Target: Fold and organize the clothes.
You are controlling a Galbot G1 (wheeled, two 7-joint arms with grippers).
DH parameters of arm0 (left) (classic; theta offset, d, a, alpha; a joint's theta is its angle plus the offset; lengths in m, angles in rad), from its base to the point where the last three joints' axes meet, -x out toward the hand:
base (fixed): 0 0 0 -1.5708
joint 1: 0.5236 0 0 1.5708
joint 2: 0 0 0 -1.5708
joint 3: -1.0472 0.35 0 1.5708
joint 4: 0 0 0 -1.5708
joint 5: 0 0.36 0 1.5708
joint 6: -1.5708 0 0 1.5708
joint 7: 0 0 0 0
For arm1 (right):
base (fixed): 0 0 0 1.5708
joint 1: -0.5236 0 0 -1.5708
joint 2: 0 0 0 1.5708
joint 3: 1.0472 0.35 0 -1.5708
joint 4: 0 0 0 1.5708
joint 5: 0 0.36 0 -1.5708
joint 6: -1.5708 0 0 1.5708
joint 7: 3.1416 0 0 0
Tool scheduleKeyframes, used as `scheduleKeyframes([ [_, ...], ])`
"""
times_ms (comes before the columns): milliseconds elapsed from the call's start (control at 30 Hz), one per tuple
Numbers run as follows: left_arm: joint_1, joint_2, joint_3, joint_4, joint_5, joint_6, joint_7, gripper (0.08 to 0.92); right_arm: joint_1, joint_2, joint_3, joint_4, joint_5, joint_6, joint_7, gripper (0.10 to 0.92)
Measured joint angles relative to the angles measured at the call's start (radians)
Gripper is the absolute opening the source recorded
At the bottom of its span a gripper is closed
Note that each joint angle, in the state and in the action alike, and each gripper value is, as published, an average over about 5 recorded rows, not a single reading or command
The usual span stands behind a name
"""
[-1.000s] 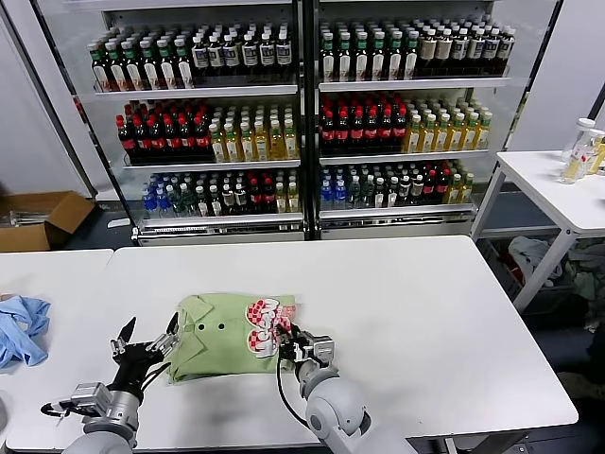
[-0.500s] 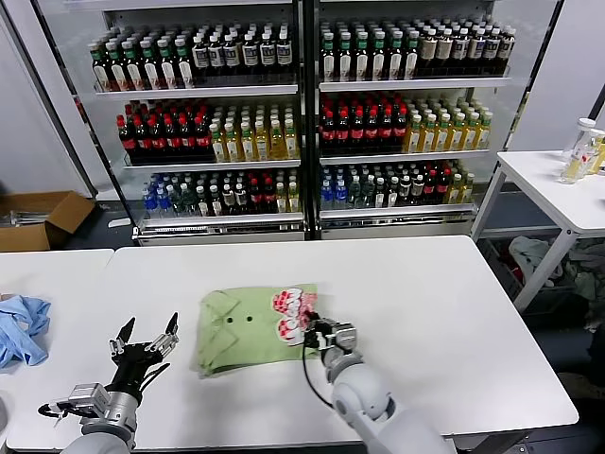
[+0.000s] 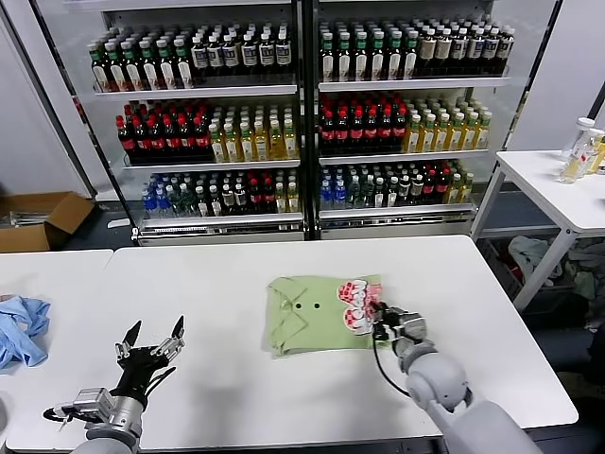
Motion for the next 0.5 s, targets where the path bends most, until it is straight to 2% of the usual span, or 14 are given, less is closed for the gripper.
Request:
scheduleKeyframes([
  [500,0.038,-0.019,-0.003,-0.052,0.026,-0.005,0.002,0.822,-0.202,-0.066,0.175,0.153,-0.093,0.186,-0.029,0.644],
])
